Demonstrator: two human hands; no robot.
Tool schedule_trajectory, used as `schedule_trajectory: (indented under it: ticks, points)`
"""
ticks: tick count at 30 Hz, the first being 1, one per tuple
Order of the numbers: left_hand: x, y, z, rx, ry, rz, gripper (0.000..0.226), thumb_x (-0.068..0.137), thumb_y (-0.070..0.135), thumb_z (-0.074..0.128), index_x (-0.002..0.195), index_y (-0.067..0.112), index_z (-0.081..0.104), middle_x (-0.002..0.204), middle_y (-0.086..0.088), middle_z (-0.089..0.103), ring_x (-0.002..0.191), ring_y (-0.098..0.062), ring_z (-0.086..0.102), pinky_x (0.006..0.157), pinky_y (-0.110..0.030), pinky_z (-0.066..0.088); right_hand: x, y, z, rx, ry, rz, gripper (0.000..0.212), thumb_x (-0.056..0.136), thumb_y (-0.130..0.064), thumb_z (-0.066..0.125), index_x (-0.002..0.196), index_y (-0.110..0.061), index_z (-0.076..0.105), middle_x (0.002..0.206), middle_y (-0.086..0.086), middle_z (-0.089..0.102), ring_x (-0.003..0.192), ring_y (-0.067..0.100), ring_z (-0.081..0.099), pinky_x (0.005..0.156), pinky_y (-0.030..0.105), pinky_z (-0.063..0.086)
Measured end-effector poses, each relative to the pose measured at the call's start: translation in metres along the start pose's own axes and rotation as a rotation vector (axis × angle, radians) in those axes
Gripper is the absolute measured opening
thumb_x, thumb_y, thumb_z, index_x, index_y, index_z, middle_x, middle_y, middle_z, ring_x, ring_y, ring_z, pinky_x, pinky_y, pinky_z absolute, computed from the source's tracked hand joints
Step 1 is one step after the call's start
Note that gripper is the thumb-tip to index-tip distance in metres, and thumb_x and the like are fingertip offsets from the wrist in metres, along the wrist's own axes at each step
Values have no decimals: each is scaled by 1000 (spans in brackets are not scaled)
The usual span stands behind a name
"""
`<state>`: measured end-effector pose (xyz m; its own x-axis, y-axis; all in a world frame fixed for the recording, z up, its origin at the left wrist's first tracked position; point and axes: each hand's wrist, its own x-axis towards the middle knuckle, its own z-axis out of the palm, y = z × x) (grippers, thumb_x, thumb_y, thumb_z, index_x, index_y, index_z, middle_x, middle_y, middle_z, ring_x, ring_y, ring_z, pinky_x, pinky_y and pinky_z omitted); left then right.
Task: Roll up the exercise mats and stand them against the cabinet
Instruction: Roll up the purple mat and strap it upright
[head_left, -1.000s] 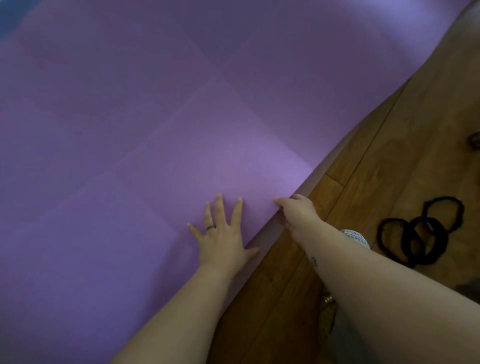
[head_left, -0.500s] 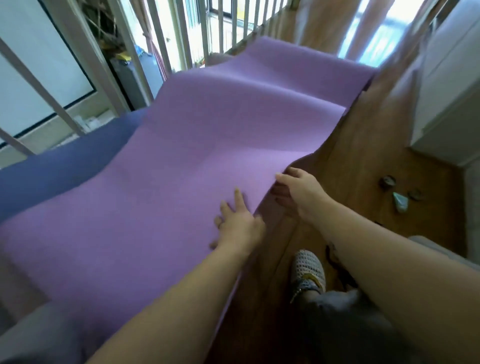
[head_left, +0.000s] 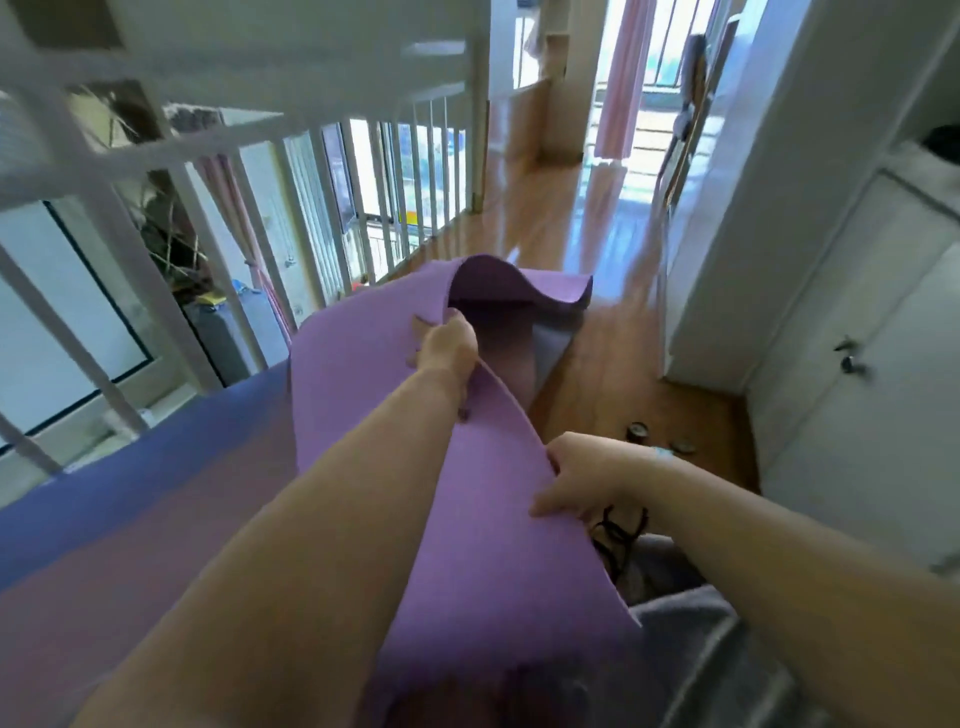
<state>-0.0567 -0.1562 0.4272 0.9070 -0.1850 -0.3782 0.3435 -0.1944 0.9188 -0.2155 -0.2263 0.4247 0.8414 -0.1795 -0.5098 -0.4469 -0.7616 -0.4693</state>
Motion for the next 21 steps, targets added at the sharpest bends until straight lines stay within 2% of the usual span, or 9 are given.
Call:
schedule_trajectory:
  ticks: [2, 5, 7, 10, 13, 15, 16, 18, 21]
  points:
    - [-4, 14, 4, -29, 20, 3, 76, 82, 58, 27, 148, 23, 17, 147, -12, 32, 128, -45, 37, 99, -69, 33, -11, 12, -17, -111, 194, 31, 20, 81, -17, 65, 98, -5, 67, 86, 6, 63, 80, 24, 65, 70, 35, 56]
    - [-61, 53, 3, -200, -43, 39, 31, 99, 40, 32, 121, 18, 35, 108, -10, 49, 94, -35, 56, 80, -62, 50, -32, 31, -53, -74, 553, 68, 12, 79, -13, 56, 81, -18, 67, 83, 2, 63, 81, 24, 63, 71, 34, 53]
    - [-81, 72, 10, -273, -100, 62, 18, 101, 26, 32, 115, 16, 37, 94, -9, 51, 74, -27, 55, 71, -57, 53, -47, 38, -77, -97, 791, 81, 17, 83, -10, 51, 75, -22, 60, 83, -3, 59, 85, 25, 61, 66, 30, 43]
    - [-97, 102, 23, -371, -176, 91, 46, 98, 16, 34, 144, 17, 24, 102, -13, 56, 70, -29, 60, 65, -55, 56, -70, 41, -109, -134, 1079, 70, 26, 87, -8, 46, 88, -25, 66, 95, -3, 61, 90, 25, 59, 66, 28, 35]
    - [-112, 125, 33, -510, -249, 154, 42, 97, 11, 40, 138, 13, 33, 96, -18, 58, 66, -33, 67, 69, -57, 57, -93, 38, -135, -35, 1334, 22, 36, 87, -4, 48, 106, -25, 70, 106, 0, 63, 98, 26, 59, 72, 32, 44]
    - [-118, 133, 41, -577, -284, 218, 35, 93, 10, 44, 128, 13, 42, 106, -23, 60, 84, -39, 67, 76, -58, 55, -107, 33, -148, 148, 1509, -38, 33, 89, -5, 50, 108, -23, 71, 110, 1, 64, 100, 25, 59, 77, 38, 50]
    - [-124, 136, 44, -588, -279, 248, 34, 91, 11, 44, 125, 13, 46, 110, -23, 61, 90, -39, 66, 77, -56, 56, -112, 29, -151, 244, 1580, -69, 29, 91, -7, 52, 108, -21, 71, 111, 2, 65, 100, 24, 60, 80, 39, 50]
    - [-134, 139, 47, -672, -259, 291, 43, 87, 8, 42, 130, 12, 48, 103, -20, 62, 82, -32, 63, 67, -44, 59, -121, 26, -150, 365, 1640, -149, 22, 92, -11, 57, 109, -17, 70, 109, 5, 66, 99, 23, 61, 83, 36, 50]
    - [-142, 138, 43, -797, -210, 276, 47, 89, 2, 39, 135, 10, 47, 91, -16, 58, 70, -26, 58, 50, -33, 54, -132, 32, -132, 240, 1527, -248, 21, 87, -12, 65, 108, -12, 68, 105, 6, 67, 98, 23, 60, 87, 30, 47]
